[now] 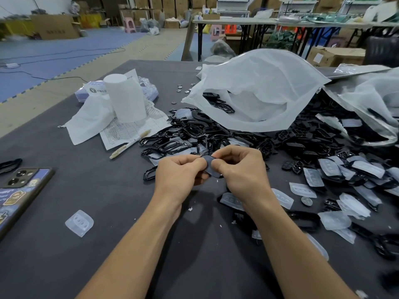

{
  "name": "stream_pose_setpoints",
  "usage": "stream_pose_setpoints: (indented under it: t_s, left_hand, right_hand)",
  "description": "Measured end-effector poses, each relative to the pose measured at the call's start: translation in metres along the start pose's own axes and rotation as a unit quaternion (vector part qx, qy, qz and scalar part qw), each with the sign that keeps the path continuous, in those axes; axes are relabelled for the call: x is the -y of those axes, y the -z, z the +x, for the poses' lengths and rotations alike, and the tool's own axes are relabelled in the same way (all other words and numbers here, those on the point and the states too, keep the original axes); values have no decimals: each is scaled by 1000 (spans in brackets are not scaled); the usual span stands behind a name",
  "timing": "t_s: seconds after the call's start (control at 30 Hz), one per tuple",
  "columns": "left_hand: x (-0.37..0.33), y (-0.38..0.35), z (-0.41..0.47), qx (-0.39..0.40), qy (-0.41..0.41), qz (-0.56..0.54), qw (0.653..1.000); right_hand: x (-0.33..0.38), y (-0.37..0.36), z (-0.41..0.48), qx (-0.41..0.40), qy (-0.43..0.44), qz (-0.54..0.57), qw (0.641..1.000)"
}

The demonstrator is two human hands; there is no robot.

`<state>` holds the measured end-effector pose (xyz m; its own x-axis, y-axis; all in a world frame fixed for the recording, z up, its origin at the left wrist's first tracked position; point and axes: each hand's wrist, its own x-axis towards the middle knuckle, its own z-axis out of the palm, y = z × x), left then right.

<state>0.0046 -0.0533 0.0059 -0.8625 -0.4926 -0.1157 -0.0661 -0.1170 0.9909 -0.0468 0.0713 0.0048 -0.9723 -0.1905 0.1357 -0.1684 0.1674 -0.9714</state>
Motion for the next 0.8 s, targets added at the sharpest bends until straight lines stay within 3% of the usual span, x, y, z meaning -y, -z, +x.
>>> stream_pose_setpoints:
  t_s: [0.3,0.43,0.8]
  left_hand:
    - [-1,0,-1,6,-2,-18,1000]
    - [-4,3,-2,53,14,-31,998]
    - [-4,11,2,94,-7,31,995]
  right_hand:
    - [2,0,-1,1,5,12,1000]
    - [3,4,1,-4,-1,17,1000]
    - [8,12,3,40,-7,-2,999]
